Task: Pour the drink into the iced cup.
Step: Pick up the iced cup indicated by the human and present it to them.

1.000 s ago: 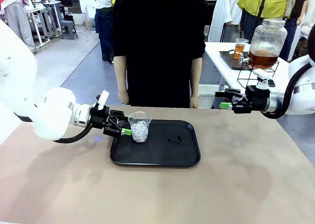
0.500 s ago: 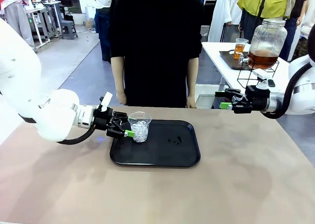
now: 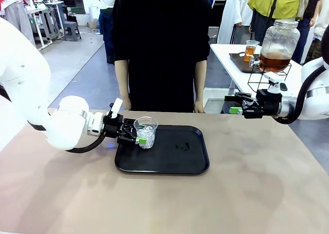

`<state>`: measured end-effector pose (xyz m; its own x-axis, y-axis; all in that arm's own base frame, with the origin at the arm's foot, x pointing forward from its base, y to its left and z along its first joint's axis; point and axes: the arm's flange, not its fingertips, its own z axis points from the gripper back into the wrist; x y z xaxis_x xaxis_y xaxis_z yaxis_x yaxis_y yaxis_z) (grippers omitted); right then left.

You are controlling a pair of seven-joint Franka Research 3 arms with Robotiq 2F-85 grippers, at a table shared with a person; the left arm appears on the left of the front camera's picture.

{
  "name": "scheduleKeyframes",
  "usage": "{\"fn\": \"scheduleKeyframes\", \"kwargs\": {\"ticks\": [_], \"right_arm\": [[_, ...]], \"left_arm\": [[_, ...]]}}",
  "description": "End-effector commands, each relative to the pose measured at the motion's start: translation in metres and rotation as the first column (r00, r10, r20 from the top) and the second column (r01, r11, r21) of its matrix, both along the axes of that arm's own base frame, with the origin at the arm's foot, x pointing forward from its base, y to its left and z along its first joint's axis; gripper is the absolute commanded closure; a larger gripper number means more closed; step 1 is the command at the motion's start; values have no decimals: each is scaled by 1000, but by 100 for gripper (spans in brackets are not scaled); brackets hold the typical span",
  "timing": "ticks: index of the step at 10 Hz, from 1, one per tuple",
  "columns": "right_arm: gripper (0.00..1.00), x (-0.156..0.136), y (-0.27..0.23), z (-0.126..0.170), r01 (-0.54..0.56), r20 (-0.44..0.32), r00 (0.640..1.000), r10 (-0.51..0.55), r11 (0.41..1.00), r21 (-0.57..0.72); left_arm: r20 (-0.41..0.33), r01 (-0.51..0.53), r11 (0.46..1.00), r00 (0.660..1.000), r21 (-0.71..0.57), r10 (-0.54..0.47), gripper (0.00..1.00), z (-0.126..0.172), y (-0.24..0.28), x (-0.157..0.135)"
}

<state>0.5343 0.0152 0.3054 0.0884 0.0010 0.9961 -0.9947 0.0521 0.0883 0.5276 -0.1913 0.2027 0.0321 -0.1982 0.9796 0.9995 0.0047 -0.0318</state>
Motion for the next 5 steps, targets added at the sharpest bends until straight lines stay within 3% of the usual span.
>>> {"fn": "scheduleKeyframes", "kwargs": {"ticks": [1,3,5], "right_arm": [[0,2,0,3,-1,7,1000,1,1000,0],[0,2,0,3,-1,7,1000,1,1000,0],[0,2,0,3,-1,7,1000,1,1000,0]], "left_arm": [[-17,-36,999,999,-27,36,0,-2,-7,4],[-30,-39,999,999,-27,38,0,-3,-9,4],[-5,-43,998,999,-34,43,23,-3,-9,4]]}}
